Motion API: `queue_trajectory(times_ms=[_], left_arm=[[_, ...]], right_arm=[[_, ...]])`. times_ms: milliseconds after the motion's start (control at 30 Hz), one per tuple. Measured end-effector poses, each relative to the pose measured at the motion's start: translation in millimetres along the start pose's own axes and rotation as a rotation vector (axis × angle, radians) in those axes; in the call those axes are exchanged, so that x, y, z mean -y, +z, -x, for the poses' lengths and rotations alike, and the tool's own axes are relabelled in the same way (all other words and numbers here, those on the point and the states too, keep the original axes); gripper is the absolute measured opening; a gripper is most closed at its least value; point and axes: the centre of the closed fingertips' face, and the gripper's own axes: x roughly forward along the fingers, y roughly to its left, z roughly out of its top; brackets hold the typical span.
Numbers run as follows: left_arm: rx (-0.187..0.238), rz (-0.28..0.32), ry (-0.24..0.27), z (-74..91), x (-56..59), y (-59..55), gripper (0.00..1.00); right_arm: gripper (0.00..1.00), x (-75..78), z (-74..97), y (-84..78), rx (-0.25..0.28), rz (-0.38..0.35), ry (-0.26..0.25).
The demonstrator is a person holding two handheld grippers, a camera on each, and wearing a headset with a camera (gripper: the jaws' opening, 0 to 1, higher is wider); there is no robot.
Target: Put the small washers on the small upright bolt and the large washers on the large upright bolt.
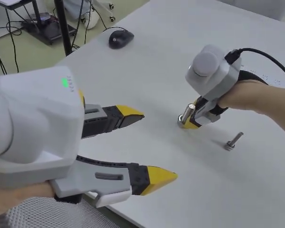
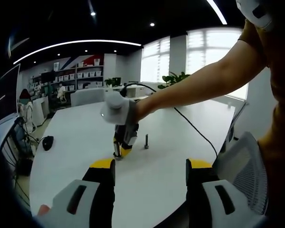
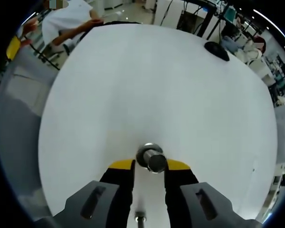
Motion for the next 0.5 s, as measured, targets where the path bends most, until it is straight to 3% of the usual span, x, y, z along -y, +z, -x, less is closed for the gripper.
queue_trajectory(times_ms=[500], left_arm=[[0.003, -0.022, -0.023, -3.5, 8.1, 5.8, 0.59]], right_arm=[[0.26, -19.8, 38.9, -14.7, 0.033, -0.007, -0.030]])
